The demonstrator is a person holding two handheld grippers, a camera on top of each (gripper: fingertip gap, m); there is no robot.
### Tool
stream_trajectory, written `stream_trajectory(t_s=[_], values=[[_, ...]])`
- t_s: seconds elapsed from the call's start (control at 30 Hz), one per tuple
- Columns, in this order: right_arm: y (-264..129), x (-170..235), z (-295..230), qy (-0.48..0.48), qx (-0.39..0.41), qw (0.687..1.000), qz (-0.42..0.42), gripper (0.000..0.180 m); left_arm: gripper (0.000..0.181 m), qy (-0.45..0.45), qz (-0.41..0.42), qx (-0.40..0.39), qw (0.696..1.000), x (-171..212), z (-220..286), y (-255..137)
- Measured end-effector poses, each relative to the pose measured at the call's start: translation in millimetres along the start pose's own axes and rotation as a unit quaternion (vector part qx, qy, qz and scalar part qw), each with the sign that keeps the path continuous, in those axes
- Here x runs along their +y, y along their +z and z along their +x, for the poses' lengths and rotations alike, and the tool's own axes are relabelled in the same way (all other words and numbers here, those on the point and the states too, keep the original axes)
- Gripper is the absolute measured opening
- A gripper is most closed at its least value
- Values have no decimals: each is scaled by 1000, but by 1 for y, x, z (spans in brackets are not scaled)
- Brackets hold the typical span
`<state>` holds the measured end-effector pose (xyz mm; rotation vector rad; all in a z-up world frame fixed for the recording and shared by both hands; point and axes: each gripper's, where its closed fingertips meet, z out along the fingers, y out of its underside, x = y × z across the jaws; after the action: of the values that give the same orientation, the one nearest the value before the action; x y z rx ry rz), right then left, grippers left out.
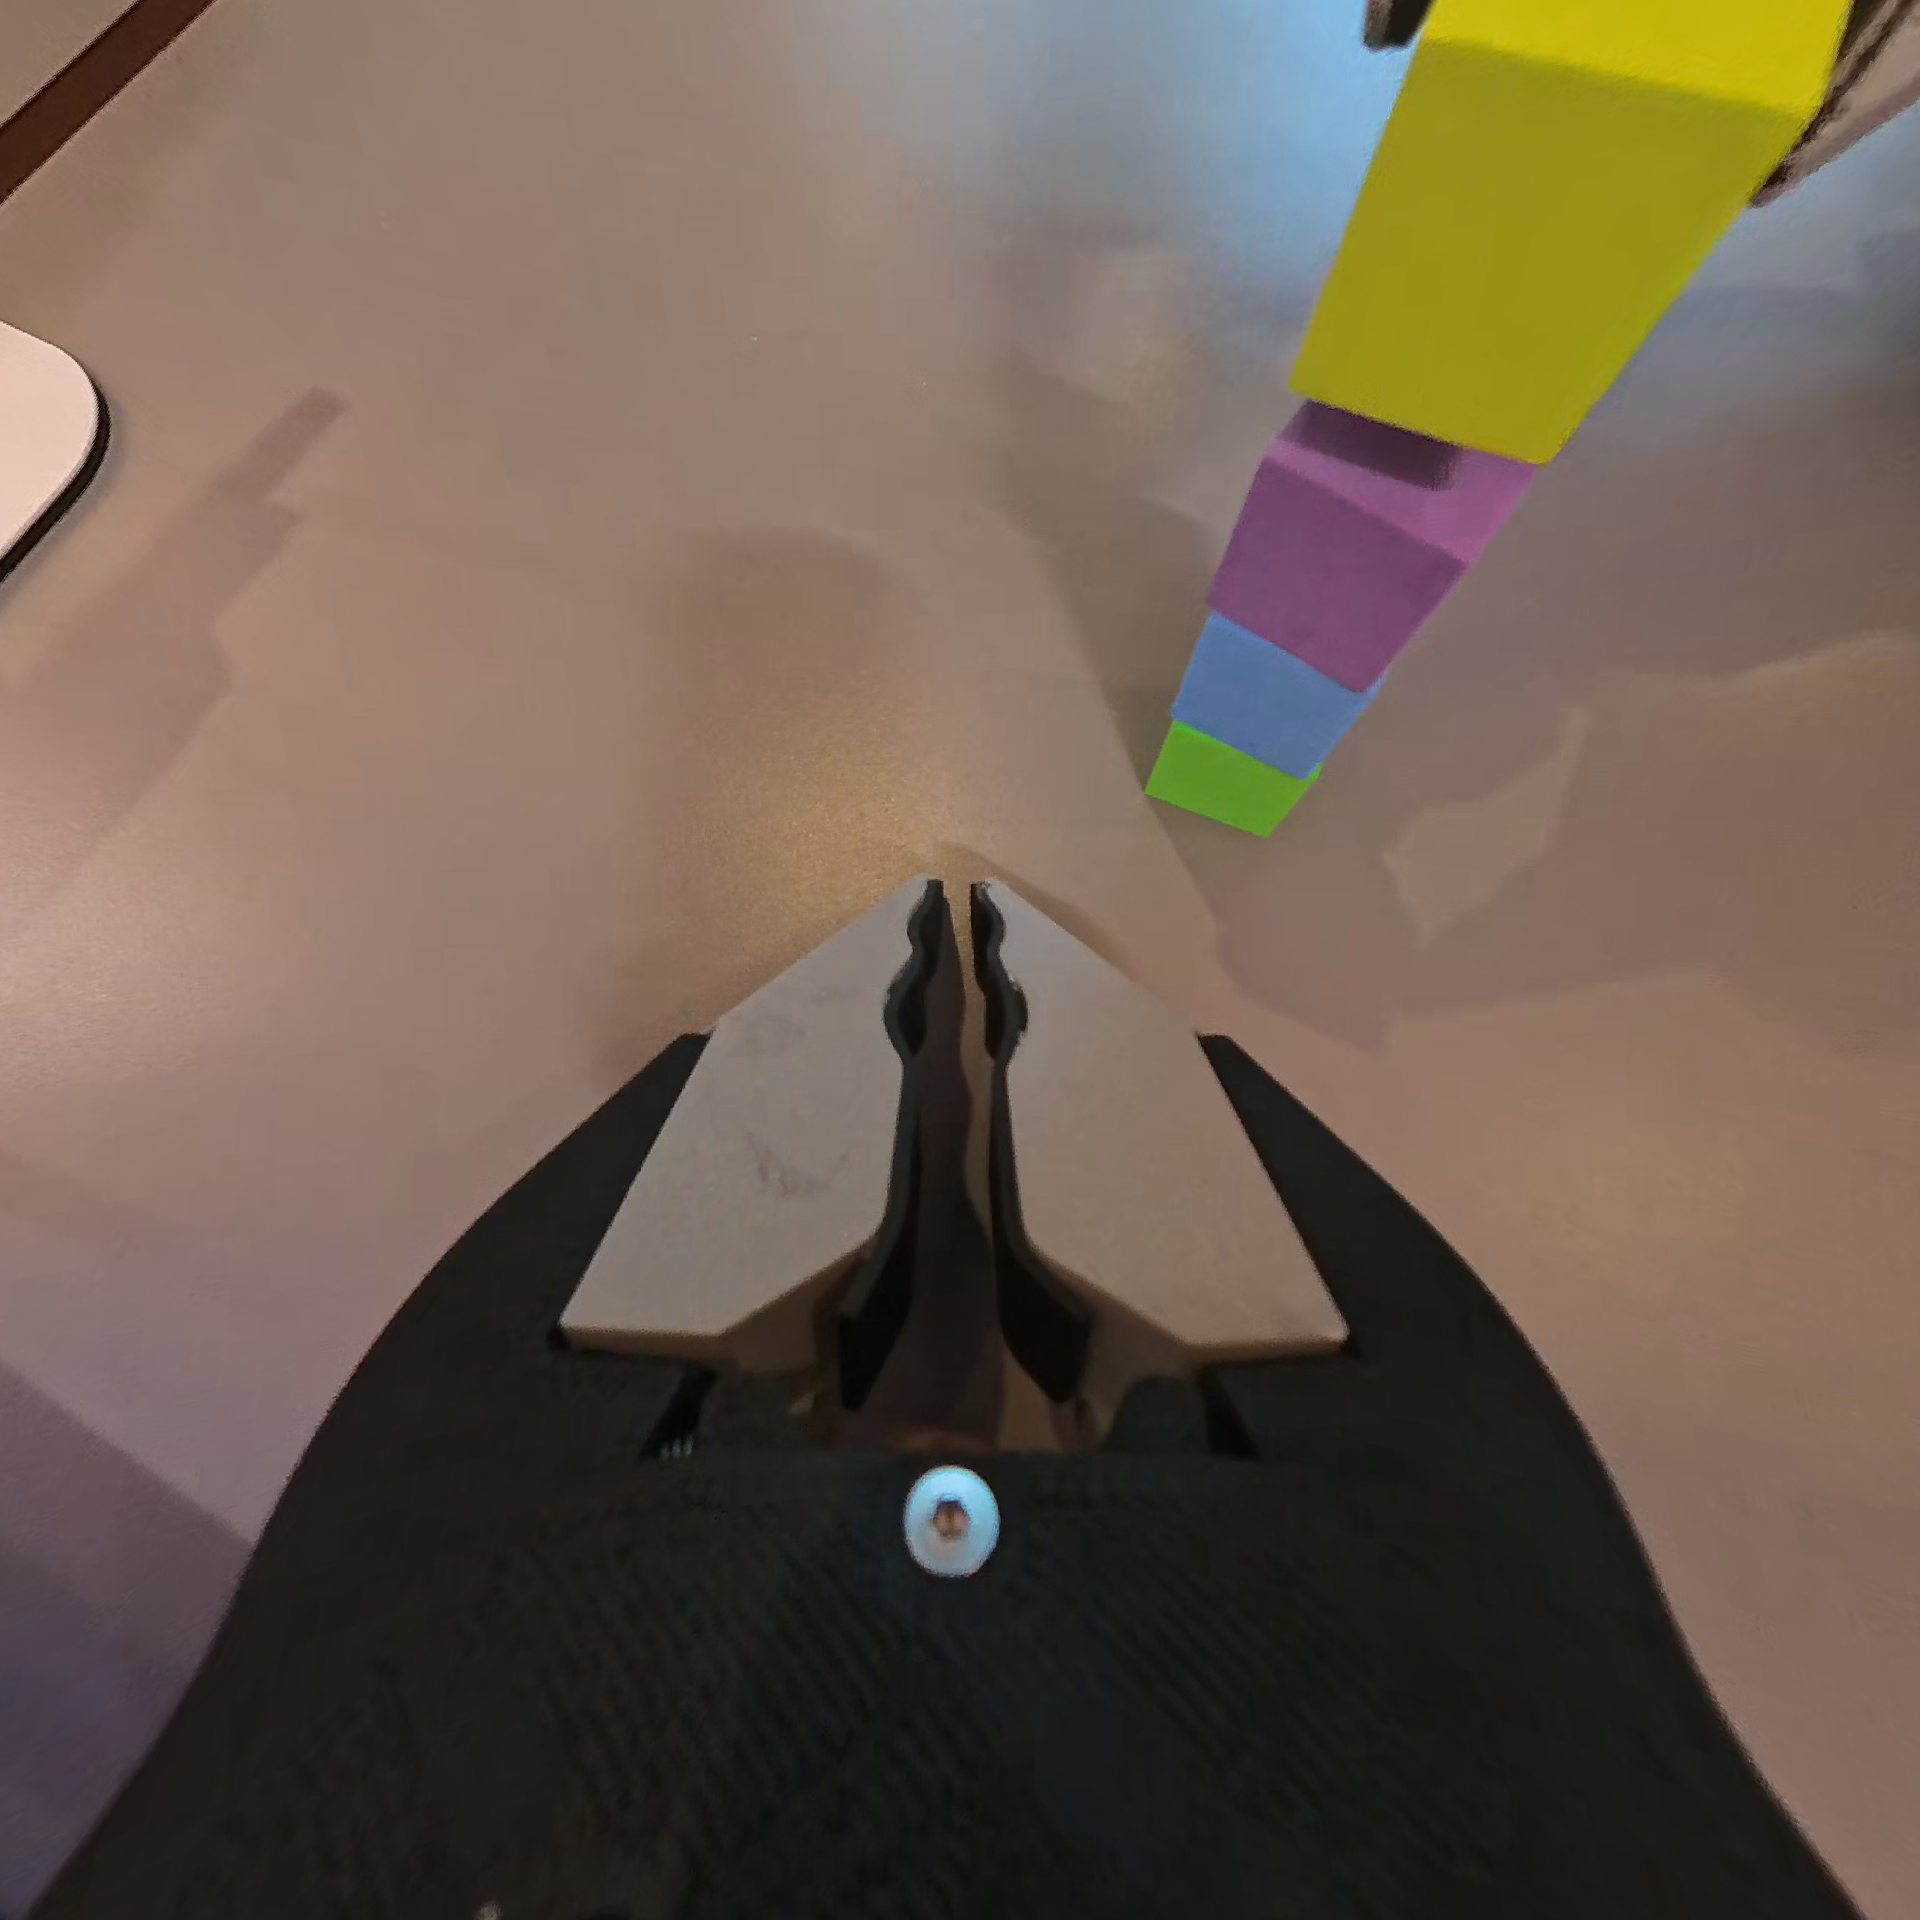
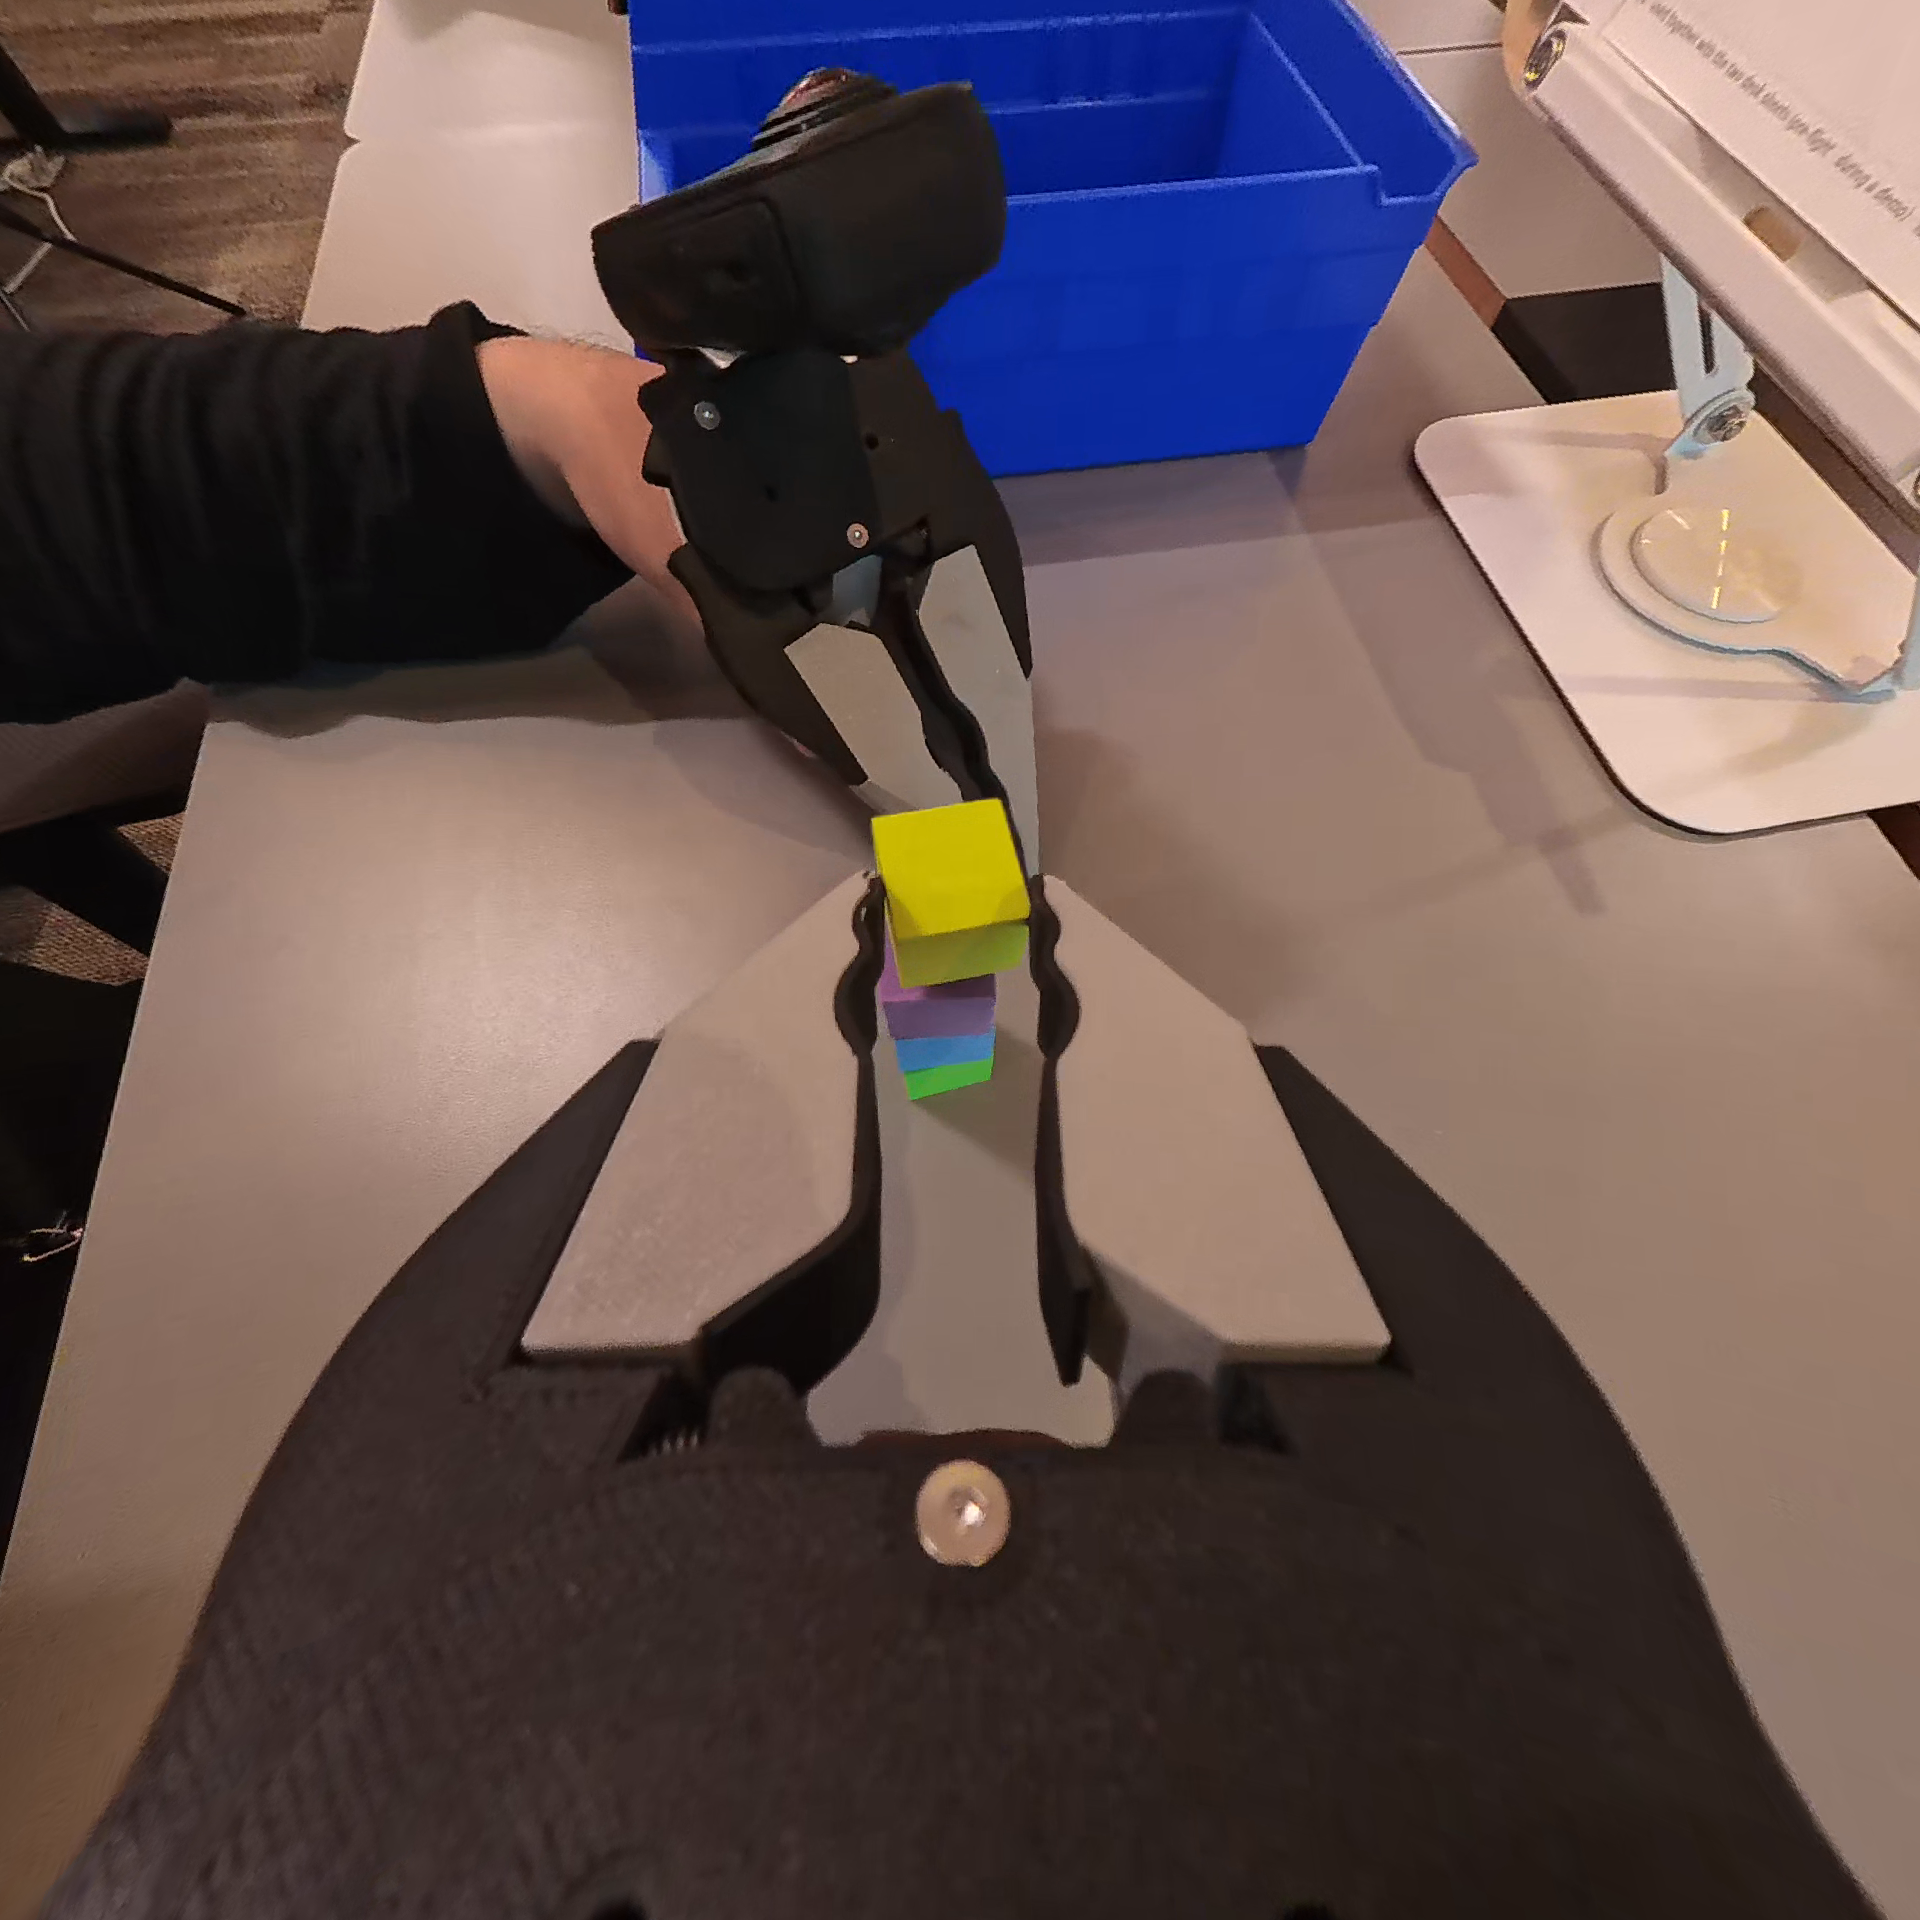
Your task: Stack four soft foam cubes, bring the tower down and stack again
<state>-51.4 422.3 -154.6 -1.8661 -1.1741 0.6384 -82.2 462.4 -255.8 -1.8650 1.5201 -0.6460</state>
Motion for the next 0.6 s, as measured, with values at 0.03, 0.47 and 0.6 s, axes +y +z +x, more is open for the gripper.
stream_trajectory(t_s=[0.03,0.47,0.6], values=[[0,1,0,-1,0,1000,-2,25,3,0,0,0,1000,0,0,0],[5,7,-3,-10,3,1000,-19,25,3,2,0,-1,1000,0,0,0],[4,5,-3,-9,2,1000,-13,32,3,2,0,-1,1000,0,0,0]])
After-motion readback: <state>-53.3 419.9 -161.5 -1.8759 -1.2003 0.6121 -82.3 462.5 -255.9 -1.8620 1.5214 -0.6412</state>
